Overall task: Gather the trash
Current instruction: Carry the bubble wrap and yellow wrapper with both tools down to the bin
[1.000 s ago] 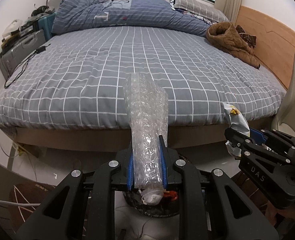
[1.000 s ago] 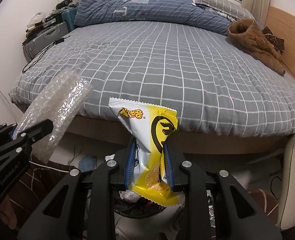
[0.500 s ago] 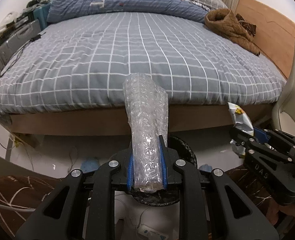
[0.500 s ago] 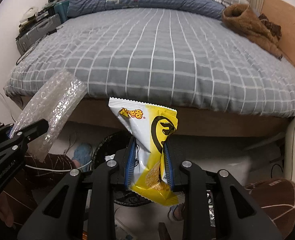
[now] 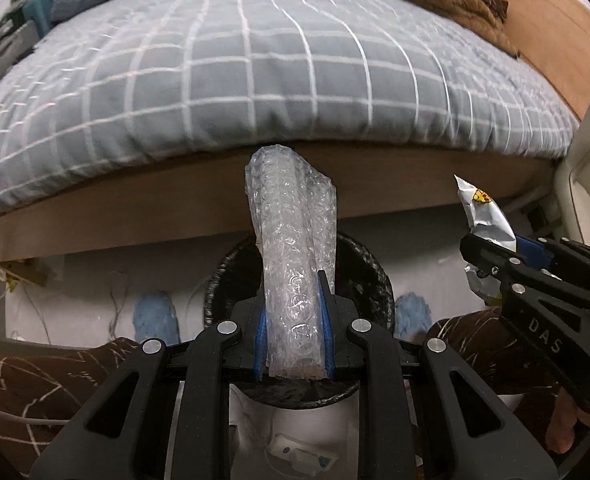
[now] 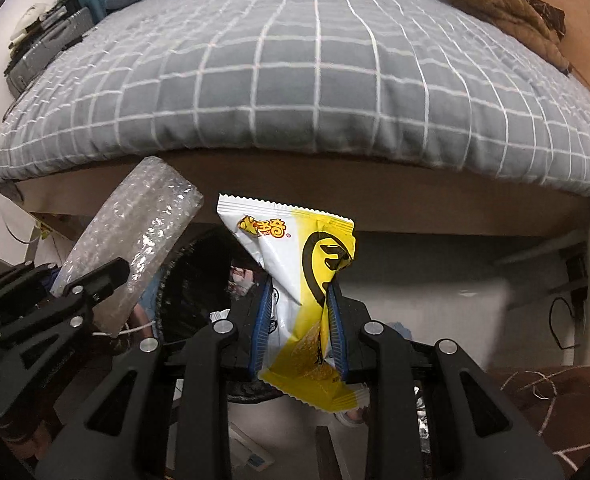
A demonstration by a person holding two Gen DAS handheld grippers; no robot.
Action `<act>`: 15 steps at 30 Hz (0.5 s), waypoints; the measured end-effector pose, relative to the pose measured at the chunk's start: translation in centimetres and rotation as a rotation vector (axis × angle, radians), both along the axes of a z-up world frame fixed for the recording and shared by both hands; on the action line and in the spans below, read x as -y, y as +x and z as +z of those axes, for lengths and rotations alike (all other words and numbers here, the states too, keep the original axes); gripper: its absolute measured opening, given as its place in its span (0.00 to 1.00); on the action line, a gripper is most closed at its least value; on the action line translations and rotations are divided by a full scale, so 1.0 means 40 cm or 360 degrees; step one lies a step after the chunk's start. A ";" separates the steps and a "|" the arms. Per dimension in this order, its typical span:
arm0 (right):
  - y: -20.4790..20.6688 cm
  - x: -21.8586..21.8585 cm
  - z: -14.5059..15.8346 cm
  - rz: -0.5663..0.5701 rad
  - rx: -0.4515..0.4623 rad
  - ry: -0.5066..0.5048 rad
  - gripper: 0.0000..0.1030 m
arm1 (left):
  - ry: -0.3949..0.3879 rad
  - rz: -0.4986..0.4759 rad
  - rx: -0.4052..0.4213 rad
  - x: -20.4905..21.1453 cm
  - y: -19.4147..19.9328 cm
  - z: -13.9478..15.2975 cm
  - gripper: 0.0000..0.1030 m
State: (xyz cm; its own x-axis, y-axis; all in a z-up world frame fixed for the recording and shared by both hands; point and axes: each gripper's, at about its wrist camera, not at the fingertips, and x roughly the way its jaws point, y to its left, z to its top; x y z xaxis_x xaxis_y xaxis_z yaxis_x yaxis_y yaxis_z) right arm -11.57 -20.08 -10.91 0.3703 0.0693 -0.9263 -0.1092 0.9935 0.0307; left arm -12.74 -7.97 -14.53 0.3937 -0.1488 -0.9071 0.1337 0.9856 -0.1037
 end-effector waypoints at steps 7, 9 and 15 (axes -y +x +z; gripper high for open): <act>0.001 0.042 -0.041 -0.0041 -0.0056 -0.0012 0.25 | 0.0000 -0.0027 -0.0062 0.036 0.037 -0.046 0.19; 0.000 0.050 -0.045 -0.0049 -0.0062 -0.0009 0.25 | 0.0003 -0.0038 -0.0061 0.040 0.039 -0.052 0.21; 0.003 0.037 -0.046 -0.0023 -0.0062 0.0013 0.25 | 0.0042 -0.0039 -0.0032 0.027 0.045 -0.064 0.47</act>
